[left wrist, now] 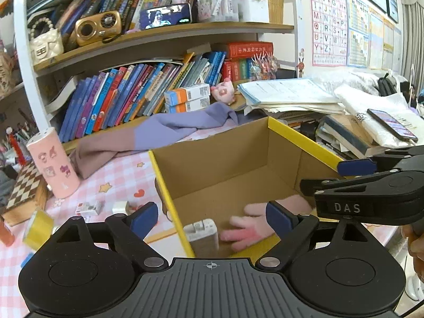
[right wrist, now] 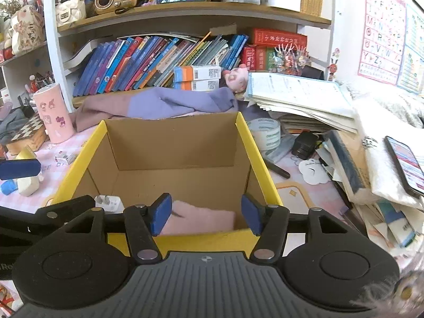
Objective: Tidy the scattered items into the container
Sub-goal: 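Withdraw both open tools from the box back over the table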
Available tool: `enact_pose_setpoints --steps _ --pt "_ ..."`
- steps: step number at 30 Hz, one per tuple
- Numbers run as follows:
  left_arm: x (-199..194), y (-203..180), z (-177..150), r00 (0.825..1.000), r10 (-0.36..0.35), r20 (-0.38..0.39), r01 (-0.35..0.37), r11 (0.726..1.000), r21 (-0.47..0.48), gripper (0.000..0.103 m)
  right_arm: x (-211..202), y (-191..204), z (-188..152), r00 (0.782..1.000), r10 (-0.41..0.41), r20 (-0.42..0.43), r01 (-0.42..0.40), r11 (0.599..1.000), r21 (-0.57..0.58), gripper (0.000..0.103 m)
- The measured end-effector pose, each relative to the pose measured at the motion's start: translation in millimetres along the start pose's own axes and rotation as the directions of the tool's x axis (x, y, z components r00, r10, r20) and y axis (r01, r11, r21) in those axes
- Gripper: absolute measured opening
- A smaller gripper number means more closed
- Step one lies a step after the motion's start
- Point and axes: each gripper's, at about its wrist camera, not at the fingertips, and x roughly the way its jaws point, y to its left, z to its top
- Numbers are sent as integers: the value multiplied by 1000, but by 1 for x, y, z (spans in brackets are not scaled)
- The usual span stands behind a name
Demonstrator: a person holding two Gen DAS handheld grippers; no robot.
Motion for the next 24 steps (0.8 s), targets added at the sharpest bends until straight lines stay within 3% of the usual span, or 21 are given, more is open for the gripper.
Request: enact_pose_setpoints --steps 6,12,24 --pt "-28 7 -16 1000 -8 20 8 1000 6 91 -24 9 -17 998 -61 0 61 998 25 63" --pt "-53 20 -37 1000 -1 7 1 1000 -7 91 -38 27 -38 994 -90 -57 92 995 34 64" --pt "-96 54 -79 997 32 -68 -36 998 -50 92 -50 93 -67 989 3 -149 -5 1000 -14 67"
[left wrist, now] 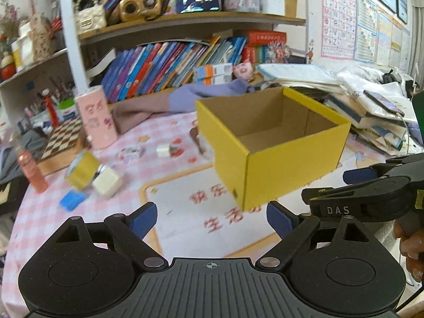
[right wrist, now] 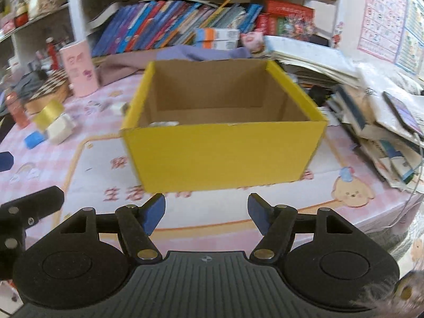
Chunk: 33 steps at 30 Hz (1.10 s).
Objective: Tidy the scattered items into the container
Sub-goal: 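Withdraw both open tools from the box back over the table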
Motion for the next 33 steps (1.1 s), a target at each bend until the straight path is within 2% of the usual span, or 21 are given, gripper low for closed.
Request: enact_pose_setpoints --steps 9,19,26,33 --pt "-36 35 -29 994 109 -21 -110 993 -50 92 -4 65 -7 992 122 -29 -124 987 -102 69" --pt "-76 87 -61 966 256 -42 -260 952 -163 92 -9 147 -9 963 265 -38 -266 932 -247 70" --pt "-89 110 -72 956 291 -34 -291 936 -199 92 -14 179 -9 954 298 -27 -293 911 -292 70" --pt "-88 128 -75 959 284 -21 -281 935 -217 92 -16 194 -9 953 303 -18 -294 906 -305 71"
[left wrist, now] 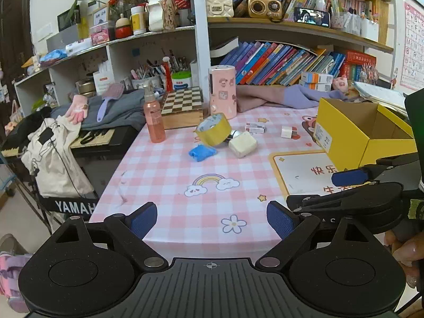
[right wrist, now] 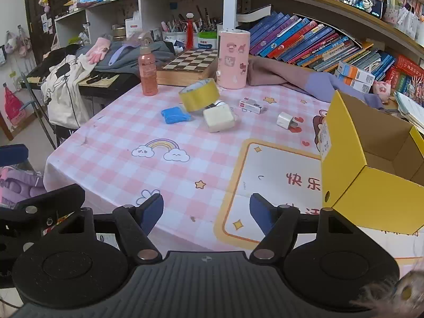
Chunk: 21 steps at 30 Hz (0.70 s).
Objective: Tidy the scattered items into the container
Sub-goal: 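Withdraw both open tools from the box back over the table, then move the left tool toward the blue pouch while the right tool approaches the cream sponge block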
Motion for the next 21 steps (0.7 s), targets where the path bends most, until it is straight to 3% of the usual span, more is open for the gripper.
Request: enact_pose_setpoints --steps 8,21 --pt "12 12 3 1000 -16 -4 16 999 -36 92 3 2 1 1000 -9 -5 9 1000 3 72" --pt "50 6 19 997 -68 -38 68 998 -14 92 24 -21 12 999 -45 -7 45 997 65 73"
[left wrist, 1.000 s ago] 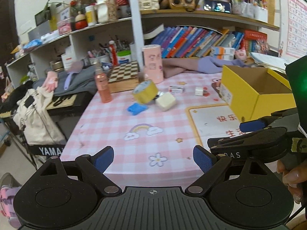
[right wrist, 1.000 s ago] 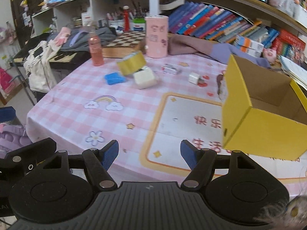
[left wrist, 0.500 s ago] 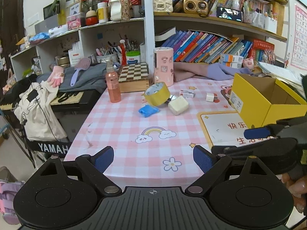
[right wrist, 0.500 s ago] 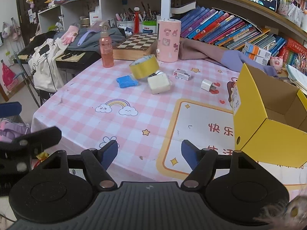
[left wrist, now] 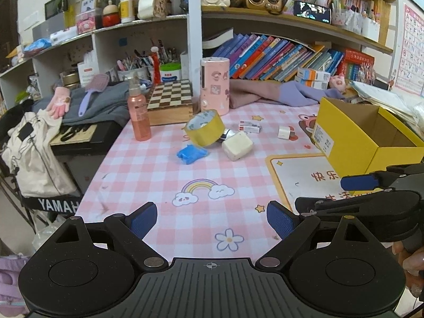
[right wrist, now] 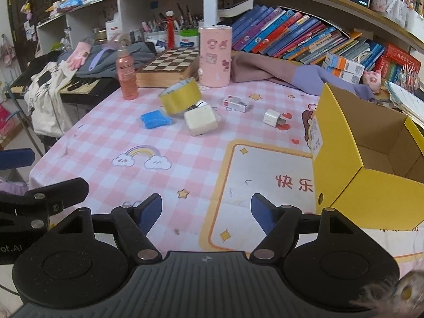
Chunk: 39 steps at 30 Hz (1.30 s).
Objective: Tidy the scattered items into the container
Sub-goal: 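Move the left tool toward the blue pouch while the right tool approaches the cream sponge block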
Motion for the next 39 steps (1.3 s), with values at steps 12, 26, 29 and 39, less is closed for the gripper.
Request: enact_pose_setpoints --steps 12,26,29,39 --pt "56 1 26 998 13 -61 -14 1000 -7 92 51 -31 36 1000 3 -18 -2 998 59 73" --pt "112 22 46 990 66 -121 -68 998 -16 92 118 -34 76 995 85 -45 -84 996 30 73" --pt "123 28 49 989 74 -130 -76 997 -7 92 136 -31 85 993 104 -50 -103 994 26 73" --pt "149 40 50 981 83 -174 -81 997 17 92 185 -16 99 986 132 -102 -134 991 -15 72"
